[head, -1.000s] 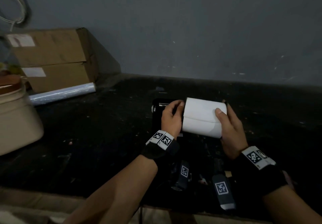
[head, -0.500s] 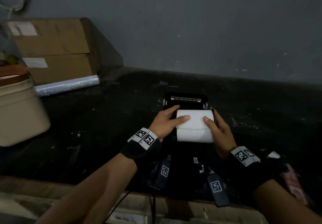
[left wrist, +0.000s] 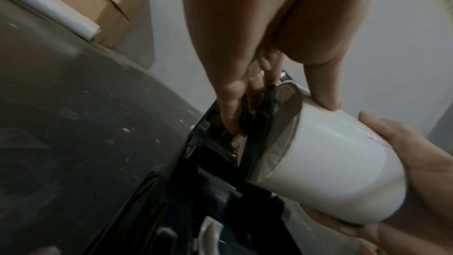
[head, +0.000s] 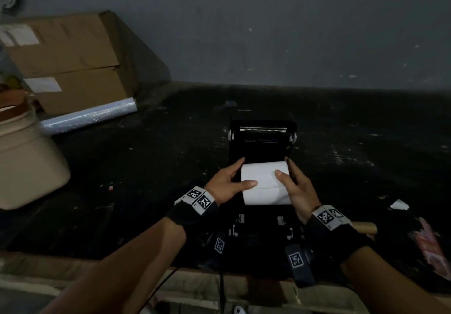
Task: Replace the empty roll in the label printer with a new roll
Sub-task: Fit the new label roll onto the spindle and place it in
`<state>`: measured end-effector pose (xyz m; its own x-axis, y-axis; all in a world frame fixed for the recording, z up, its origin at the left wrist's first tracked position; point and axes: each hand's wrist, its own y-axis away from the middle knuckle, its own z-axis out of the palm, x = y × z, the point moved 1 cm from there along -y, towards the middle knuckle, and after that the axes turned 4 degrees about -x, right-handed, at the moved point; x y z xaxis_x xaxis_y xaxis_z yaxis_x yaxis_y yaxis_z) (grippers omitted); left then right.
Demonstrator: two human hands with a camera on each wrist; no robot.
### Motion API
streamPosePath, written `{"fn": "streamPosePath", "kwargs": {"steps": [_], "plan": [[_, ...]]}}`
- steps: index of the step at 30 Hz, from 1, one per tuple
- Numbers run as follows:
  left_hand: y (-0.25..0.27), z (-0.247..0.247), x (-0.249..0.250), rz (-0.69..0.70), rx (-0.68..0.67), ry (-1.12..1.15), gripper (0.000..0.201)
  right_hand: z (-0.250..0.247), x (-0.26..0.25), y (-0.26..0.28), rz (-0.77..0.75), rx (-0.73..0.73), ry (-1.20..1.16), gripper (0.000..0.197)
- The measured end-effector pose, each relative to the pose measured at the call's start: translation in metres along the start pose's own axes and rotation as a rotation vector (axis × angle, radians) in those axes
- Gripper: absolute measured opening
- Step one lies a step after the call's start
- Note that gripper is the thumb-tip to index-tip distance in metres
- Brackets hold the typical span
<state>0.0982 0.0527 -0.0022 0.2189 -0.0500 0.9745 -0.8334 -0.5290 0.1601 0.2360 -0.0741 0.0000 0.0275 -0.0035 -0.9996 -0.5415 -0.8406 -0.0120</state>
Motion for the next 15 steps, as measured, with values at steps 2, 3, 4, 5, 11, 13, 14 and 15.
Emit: {"fn": "streamPosePath", "kwargs": {"steps": [2, 3, 4, 5, 11, 13, 14, 15], "plan": [[-0.004, -0.003, -0.002, -0.023, 0.027, 0.054, 0.085, 0.001, 0.005, -0.010, 0.008, -0.014, -0.027, 0.043], [-0.007, -0.005, -0.003, -0.036, 0.039, 0.076, 0.084, 0.001, 0.008, -0.016, 0.017, -0.020, -0.039, 0.045], [-0.009, -0.007, -0.004, -0.046, 0.051, 0.097, 0.084, 0.002, 0.009, -0.020, 0.031, -0.024, -0.062, 0.045], [-0.011, -0.008, -0.006, -0.051, 0.067, 0.118, 0.084, 0.002, 0.010, -0.025, 0.051, -0.023, -0.103, 0.041], [-0.024, -0.018, -0.011, -0.049, 0.065, 0.188, 0.047, -0.006, 0.036, -0.044, 0.156, 0.084, -0.239, 0.036], [-0.027, -0.019, -0.013, -0.037, 0.051, 0.190, 0.040, -0.008, 0.039, -0.045, 0.153, 0.113, -0.212, 0.033], [-0.029, -0.019, -0.014, -0.036, 0.052, 0.194, 0.040, -0.009, 0.039, -0.044, 0.147, 0.116, -0.200, 0.030], [-0.030, -0.019, -0.016, -0.036, 0.057, 0.201, 0.042, -0.010, 0.041, -0.045, 0.126, 0.123, -0.186, 0.028]]}}
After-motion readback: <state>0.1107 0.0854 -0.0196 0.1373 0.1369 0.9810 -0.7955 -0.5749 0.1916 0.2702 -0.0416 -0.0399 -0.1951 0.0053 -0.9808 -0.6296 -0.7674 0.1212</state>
